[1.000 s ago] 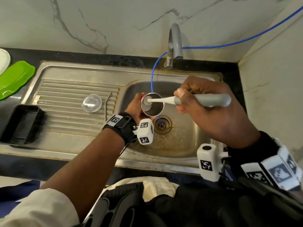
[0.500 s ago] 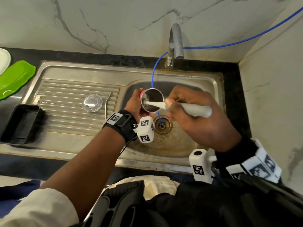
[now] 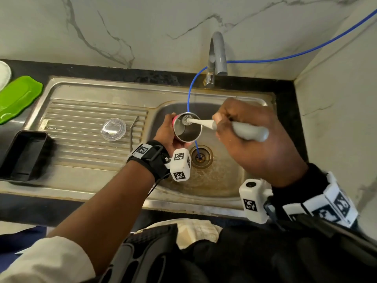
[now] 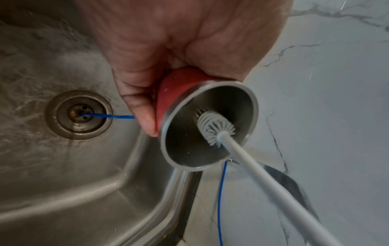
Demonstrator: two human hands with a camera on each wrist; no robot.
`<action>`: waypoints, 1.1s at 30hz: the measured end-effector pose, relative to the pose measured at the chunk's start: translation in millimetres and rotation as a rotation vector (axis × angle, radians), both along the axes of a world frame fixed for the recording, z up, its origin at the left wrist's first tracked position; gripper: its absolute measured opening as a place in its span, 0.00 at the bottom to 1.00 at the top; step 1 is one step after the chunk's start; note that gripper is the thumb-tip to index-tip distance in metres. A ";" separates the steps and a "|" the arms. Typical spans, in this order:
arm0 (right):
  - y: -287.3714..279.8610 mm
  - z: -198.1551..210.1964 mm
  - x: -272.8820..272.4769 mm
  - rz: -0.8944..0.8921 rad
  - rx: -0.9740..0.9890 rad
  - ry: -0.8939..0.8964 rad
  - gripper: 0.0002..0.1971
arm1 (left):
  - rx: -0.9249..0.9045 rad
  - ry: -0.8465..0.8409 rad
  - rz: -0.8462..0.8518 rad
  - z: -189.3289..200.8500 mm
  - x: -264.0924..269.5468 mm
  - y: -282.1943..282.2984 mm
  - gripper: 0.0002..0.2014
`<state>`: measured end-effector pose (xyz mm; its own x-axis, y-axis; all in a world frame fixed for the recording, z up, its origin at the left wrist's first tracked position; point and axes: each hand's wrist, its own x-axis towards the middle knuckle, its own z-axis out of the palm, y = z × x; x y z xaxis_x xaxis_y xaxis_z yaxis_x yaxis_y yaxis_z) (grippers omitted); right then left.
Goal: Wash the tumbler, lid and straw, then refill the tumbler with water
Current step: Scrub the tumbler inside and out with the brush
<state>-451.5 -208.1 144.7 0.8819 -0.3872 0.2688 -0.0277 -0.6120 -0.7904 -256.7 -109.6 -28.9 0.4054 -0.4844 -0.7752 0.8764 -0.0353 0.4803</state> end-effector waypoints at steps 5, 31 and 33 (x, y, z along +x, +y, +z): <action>13.1 3.6 -11.0 0.141 0.060 0.046 0.12 | 0.006 -0.015 -0.022 -1.0 8.6 3.9 0.33; 9.3 -21.4 11.5 0.117 -0.002 0.108 0.10 | 0.004 -0.039 -0.120 -4.6 -10.1 -8.4 0.28; 6.1 -22.9 2.8 0.165 0.064 0.144 0.11 | 0.014 -0.002 -0.084 -10.1 -2.9 -1.0 0.28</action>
